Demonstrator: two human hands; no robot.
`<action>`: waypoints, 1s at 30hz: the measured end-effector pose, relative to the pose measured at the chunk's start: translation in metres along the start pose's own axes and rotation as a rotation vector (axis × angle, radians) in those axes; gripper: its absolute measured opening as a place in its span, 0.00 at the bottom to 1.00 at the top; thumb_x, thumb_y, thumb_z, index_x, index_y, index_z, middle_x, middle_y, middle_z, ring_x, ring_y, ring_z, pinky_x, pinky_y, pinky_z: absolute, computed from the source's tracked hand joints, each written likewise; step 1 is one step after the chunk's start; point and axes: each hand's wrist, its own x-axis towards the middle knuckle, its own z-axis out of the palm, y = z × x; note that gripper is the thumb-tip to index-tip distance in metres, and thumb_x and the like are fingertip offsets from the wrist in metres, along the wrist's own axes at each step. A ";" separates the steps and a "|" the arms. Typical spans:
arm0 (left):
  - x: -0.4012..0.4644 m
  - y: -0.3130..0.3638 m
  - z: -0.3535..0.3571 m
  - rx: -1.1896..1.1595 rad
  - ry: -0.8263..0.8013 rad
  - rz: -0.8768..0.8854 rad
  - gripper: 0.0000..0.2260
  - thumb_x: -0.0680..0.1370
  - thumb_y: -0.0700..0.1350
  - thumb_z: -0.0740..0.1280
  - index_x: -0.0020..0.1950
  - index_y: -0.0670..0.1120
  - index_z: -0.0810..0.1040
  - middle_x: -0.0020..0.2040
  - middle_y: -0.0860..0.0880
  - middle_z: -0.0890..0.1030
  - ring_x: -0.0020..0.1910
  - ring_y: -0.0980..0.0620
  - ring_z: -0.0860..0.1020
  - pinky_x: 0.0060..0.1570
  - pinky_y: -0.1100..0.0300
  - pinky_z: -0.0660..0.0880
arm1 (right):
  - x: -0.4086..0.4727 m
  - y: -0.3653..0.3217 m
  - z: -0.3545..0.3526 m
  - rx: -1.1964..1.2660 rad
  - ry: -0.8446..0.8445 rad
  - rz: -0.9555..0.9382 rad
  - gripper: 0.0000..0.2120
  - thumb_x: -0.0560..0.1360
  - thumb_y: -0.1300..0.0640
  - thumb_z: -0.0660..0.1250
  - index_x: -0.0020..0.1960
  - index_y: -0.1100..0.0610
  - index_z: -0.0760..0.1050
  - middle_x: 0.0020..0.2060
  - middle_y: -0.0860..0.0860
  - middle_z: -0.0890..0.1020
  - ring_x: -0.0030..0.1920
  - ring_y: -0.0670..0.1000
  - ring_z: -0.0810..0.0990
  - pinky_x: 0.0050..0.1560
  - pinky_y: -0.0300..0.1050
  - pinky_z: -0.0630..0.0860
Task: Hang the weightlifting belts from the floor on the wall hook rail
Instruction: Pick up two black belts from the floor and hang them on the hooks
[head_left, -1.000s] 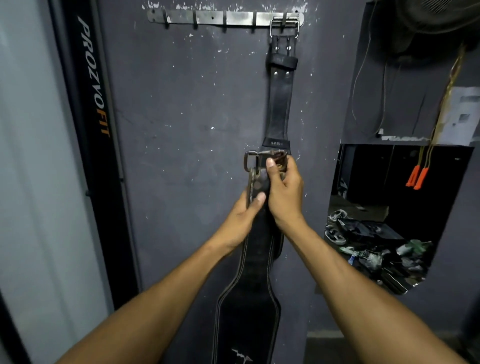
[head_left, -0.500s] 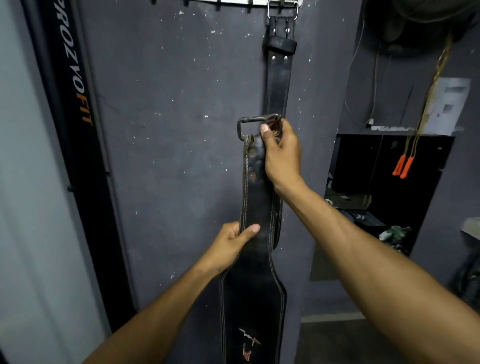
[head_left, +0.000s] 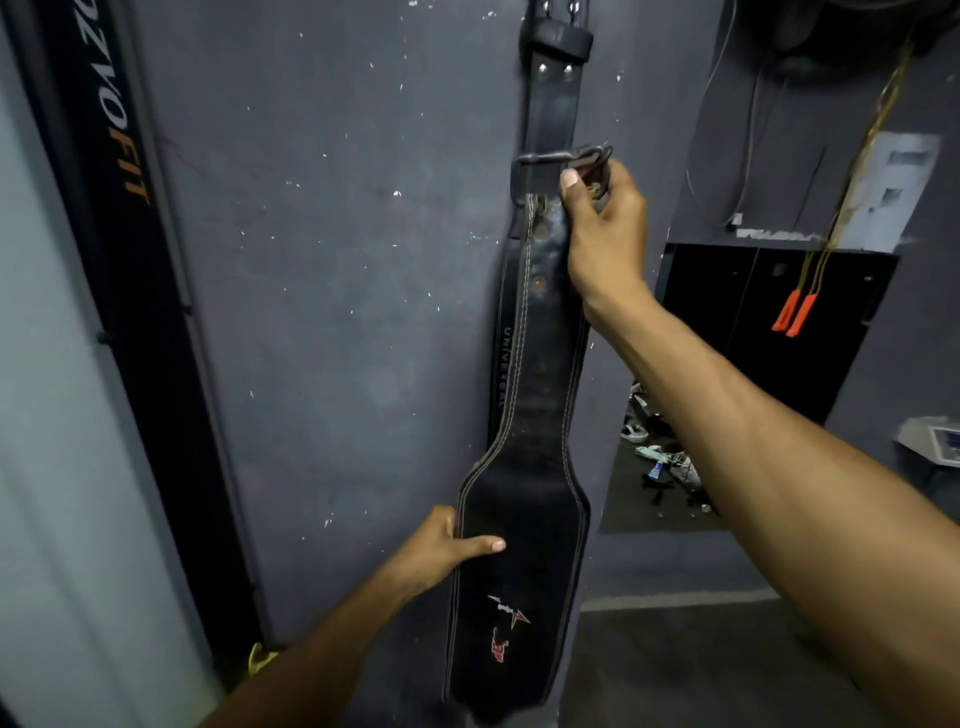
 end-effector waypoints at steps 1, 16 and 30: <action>0.004 0.000 -0.002 -0.006 0.000 -0.007 0.15 0.75 0.45 0.78 0.60 0.46 0.83 0.56 0.52 0.88 0.58 0.53 0.86 0.59 0.62 0.81 | 0.003 -0.003 -0.001 0.009 0.003 0.001 0.06 0.82 0.54 0.67 0.55 0.55 0.79 0.42 0.48 0.82 0.44 0.46 0.78 0.55 0.54 0.80; -0.011 0.107 -0.009 0.003 0.096 0.162 0.03 0.83 0.45 0.69 0.52 0.46 0.79 0.45 0.49 0.81 0.49 0.53 0.77 0.50 0.62 0.74 | -0.024 0.008 0.014 -0.005 -0.057 0.036 0.07 0.82 0.55 0.67 0.56 0.58 0.79 0.41 0.46 0.81 0.43 0.45 0.78 0.50 0.46 0.77; 0.012 0.224 -0.011 -0.325 0.500 0.502 0.18 0.85 0.52 0.63 0.37 0.51 0.81 0.28 0.56 0.79 0.25 0.60 0.75 0.25 0.66 0.70 | -0.098 -0.003 0.015 -0.329 -0.117 -0.046 0.16 0.82 0.40 0.61 0.60 0.51 0.70 0.45 0.51 0.87 0.48 0.61 0.85 0.47 0.57 0.80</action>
